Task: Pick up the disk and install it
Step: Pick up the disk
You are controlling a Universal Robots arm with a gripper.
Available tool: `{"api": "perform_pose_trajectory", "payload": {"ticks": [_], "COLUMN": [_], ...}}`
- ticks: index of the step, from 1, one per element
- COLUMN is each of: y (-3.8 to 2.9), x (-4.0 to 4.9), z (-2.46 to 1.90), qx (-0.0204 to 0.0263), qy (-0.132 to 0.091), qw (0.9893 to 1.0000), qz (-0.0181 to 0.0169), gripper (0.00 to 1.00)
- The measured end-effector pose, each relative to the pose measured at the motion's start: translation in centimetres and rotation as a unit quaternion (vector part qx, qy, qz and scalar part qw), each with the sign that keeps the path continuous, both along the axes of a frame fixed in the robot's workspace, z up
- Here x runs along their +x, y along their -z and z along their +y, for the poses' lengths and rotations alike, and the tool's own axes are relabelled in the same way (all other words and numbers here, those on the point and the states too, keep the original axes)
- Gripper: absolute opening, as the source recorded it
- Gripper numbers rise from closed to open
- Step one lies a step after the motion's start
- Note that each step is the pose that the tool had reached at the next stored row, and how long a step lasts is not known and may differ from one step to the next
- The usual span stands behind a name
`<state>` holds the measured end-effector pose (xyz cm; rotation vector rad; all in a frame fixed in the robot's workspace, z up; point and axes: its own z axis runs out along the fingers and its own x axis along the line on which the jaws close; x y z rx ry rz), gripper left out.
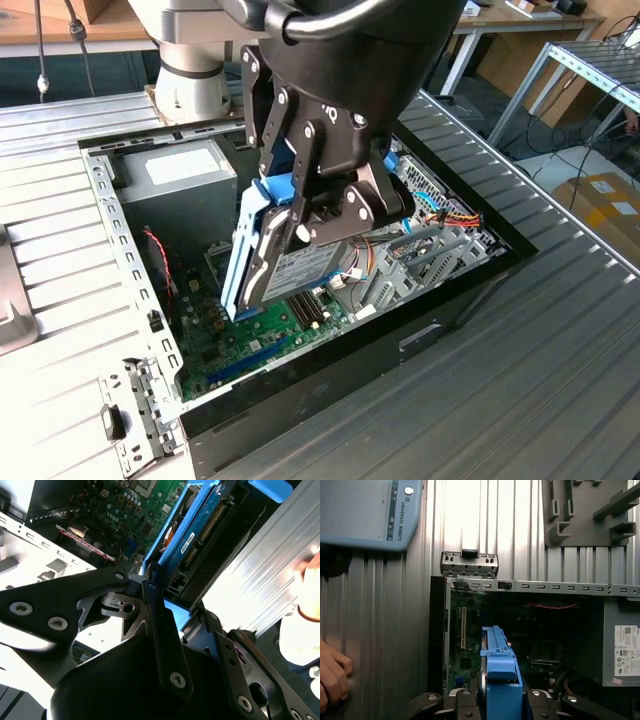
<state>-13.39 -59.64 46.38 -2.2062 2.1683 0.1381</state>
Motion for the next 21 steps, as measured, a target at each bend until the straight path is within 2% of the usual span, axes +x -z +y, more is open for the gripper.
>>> {"api": "perform_pose_trajectory", "payload": {"ticks": [21], "y": [0.1], "x": [0.93], "z": [-0.72], "qx": [0.0], "qy": [0.0], "qw": [1.0], "qz": [0.0], "gripper": [0.37]}}
